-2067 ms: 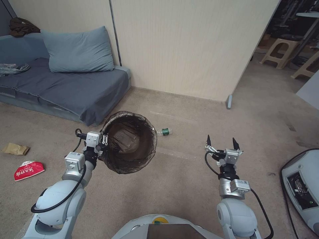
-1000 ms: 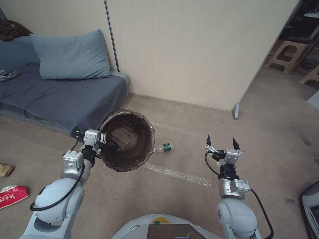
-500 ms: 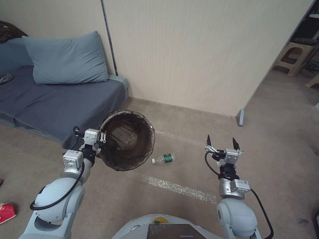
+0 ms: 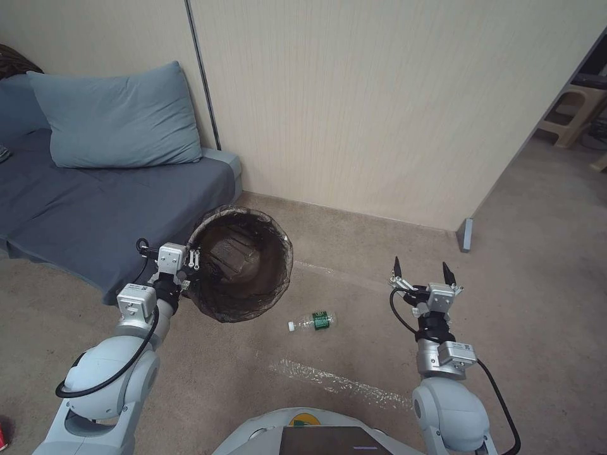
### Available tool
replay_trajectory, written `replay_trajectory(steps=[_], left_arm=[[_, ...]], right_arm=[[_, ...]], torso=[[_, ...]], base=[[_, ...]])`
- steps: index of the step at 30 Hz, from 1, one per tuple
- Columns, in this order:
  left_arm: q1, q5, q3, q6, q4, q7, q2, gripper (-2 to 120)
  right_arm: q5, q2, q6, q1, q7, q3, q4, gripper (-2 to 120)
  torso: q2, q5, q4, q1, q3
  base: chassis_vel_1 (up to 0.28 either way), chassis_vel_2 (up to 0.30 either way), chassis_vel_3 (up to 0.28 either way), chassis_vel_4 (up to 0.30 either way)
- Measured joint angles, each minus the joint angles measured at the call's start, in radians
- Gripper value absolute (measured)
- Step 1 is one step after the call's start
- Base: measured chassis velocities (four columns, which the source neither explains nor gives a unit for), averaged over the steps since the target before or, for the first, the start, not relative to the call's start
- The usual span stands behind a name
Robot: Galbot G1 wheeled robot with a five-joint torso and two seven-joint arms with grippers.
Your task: Pick up the trash bin, then pick up the garbage from the floor and place it into the trash bin.
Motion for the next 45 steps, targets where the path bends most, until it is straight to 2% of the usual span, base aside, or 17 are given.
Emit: replay_trajectory(steps=[12, 25, 45], left_arm=[[-0.008, -0.002, -0.010, 0.000, 0.007, -0.001, -0.005, 3], [0.013, 0.037, -0.023, -0.002, 0.006, -0.002, -0.039, 3], [0.015, 0.043, -0.030, -0.011, 0.023, 0.001, -0.029, 3]], right_arm=[[0.000, 0.000, 0.000, 0.000, 0.000, 0.000, 0.000, 100], [0.000, 0.000, 0.000, 0.000, 0.000, 0.000, 0.000, 100], [0.000, 0.000, 0.000, 0.000, 0.000, 0.000, 0.000, 100]], torso=[[0.000, 0.0000, 0.0003, 0.000, 0.000], [0.000, 0.0000, 0.0003, 0.000, 0.000], [0.000, 0.0000, 0.0003, 0.000, 0.000]], base=[[0.000, 0.000, 0.000, 0.000], [0.000, 0.000, 0.000, 0.000], [0.000, 0.000, 0.000, 0.000]])
